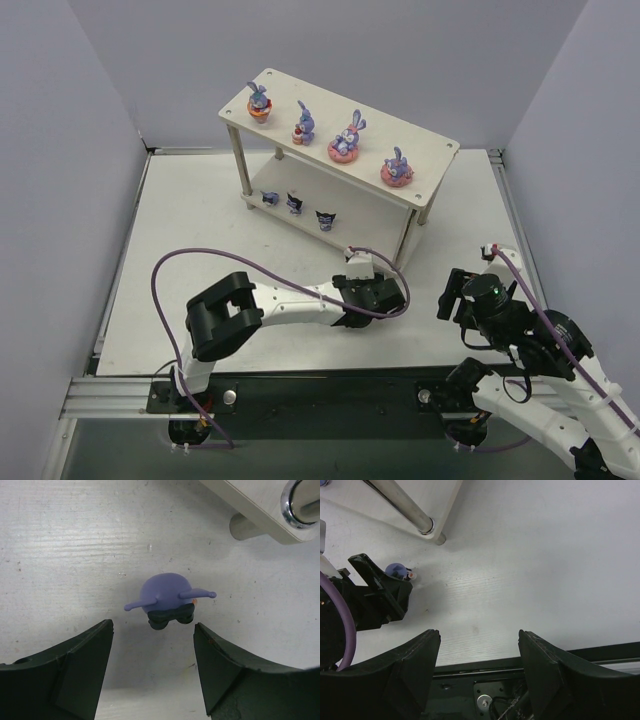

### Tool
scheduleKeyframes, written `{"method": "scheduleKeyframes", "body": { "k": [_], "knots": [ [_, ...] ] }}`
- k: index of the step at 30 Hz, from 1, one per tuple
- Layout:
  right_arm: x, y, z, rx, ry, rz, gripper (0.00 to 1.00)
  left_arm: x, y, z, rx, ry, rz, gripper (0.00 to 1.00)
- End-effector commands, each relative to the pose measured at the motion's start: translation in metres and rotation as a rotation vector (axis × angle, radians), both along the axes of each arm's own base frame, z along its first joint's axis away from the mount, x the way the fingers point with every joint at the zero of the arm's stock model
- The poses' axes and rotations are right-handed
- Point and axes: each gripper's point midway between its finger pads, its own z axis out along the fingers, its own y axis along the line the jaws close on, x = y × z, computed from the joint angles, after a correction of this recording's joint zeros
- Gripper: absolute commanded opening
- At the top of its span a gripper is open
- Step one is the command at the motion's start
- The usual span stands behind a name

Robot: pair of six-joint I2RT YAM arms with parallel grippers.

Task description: Place and organize the plastic toys onto the shelf

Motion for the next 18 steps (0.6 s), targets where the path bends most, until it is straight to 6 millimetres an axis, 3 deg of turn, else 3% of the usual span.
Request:
{"method": "scheduleKeyframes", "body": {
  "k": [1, 18],
  "knots": [
    [-0.0039, -0.0071, 0.0018, -0.017, 0.006, -0.017, 0.65, 0.0161, -0.0143, 0.0153, -0.069, -0.049, 0.042, 0.75],
    [-0.0055, -0.0081, -0.0046, -0.027, 0.017, -0.011, 0.65, 0.0243, -0.0219, 0.0188, -0.080, -0.070, 0.036, 0.66]
  ]
}}
